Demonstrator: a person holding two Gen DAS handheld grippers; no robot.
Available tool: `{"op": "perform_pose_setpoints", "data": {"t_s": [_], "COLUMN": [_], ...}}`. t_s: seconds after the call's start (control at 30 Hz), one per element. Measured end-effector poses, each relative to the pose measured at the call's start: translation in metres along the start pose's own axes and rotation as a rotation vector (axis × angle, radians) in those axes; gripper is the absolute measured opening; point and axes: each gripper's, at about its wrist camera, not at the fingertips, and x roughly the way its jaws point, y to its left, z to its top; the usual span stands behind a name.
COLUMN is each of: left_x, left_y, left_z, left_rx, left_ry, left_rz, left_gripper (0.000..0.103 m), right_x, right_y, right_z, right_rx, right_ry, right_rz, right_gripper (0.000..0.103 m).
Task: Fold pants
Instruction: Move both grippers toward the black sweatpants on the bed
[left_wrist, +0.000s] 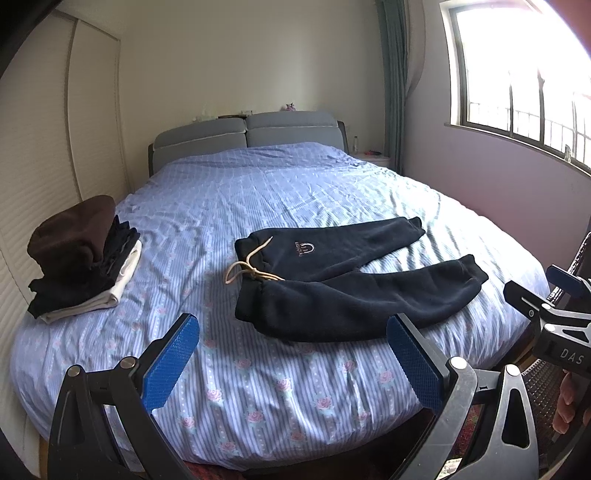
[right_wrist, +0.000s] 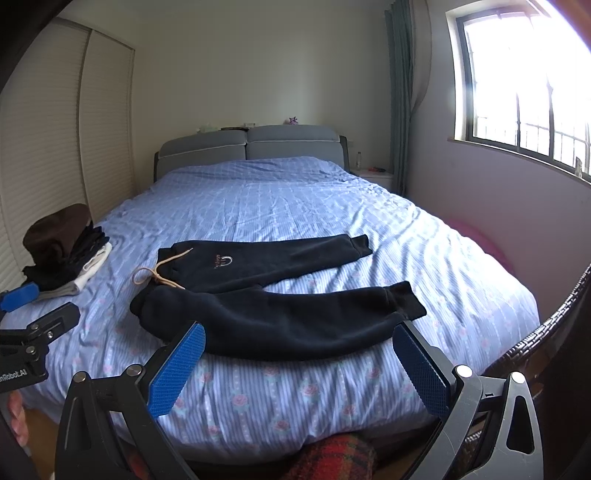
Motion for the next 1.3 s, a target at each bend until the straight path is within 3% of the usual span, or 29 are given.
{"op": "perform_pose_setpoints", "data": {"t_s": [1.3], "left_x": [-0.001], "left_y": [0.011], "left_z": [-0.001], "left_rx": [-0.022], "left_ry": [-0.034], "left_rz": [0.030], "left_gripper": [0.103], "right_x": [0.001], "right_y": [0.002], "right_z": [0.000], "right_rx": [-0.010], "right_ry": [0.002], "right_rz": [0.006], "right_gripper": [0.103]}}
